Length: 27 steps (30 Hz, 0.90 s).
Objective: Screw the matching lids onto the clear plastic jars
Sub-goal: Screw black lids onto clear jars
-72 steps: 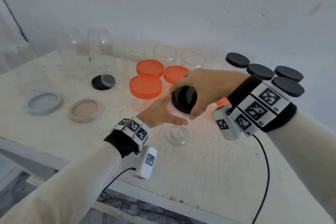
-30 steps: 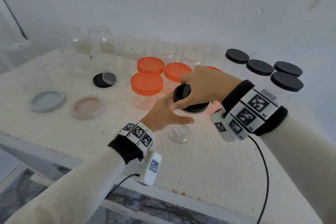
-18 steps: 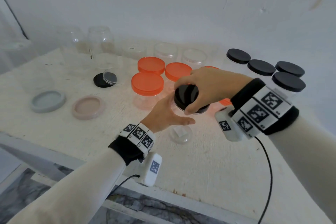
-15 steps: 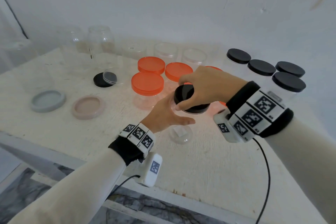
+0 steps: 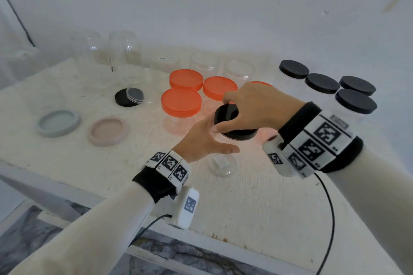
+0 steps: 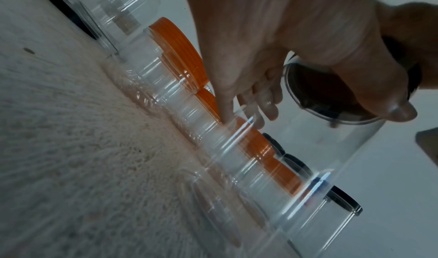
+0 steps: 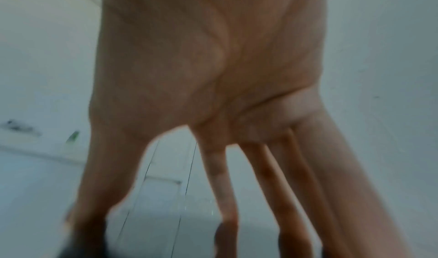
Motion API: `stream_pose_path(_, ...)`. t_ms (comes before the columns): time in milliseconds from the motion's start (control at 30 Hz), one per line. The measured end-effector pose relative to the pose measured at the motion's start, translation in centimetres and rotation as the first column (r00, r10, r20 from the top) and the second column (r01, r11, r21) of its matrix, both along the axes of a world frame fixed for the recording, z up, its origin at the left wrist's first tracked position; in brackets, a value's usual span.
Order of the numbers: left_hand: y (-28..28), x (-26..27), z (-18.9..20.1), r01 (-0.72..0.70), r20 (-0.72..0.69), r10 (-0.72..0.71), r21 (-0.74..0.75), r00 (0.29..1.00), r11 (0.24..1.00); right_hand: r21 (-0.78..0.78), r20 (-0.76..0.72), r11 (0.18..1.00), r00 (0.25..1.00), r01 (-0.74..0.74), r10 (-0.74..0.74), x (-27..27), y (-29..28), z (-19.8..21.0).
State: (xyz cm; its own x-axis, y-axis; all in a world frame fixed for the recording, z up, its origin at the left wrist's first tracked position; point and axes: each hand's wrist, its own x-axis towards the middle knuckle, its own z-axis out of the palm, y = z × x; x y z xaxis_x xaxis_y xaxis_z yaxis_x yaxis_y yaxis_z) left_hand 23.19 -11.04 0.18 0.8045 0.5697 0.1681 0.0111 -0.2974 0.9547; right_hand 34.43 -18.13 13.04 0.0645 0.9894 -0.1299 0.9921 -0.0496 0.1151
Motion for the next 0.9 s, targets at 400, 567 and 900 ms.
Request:
stream_pose_path(400, -0.1, 0.0, -0.1, -0.015, -0.007, 0.015, 0.0, 1.0, 1.0, 0.065, -0.022, 0.998, 1.0, -0.018, 0.02, -0.5, -0.1, 0.1)
stream_pose_path(567, 0.0, 0.0, 0.0, -0.006, -0.03, 0.006, 0.013, 1.0, 1.0, -0.317, -0.145, 0.946, 0.989, -0.063, 0.017, 1.0, -0.5, 1.6)
stream_pose_path(900, 0.0, 0.1, 0.0, 0.0, -0.028, 0.0, -0.002, 1.0, 1.0, -0.084, -0.023, 0.996, 1.0, -0.003, 0.001, 0.0, -0.3, 0.5)
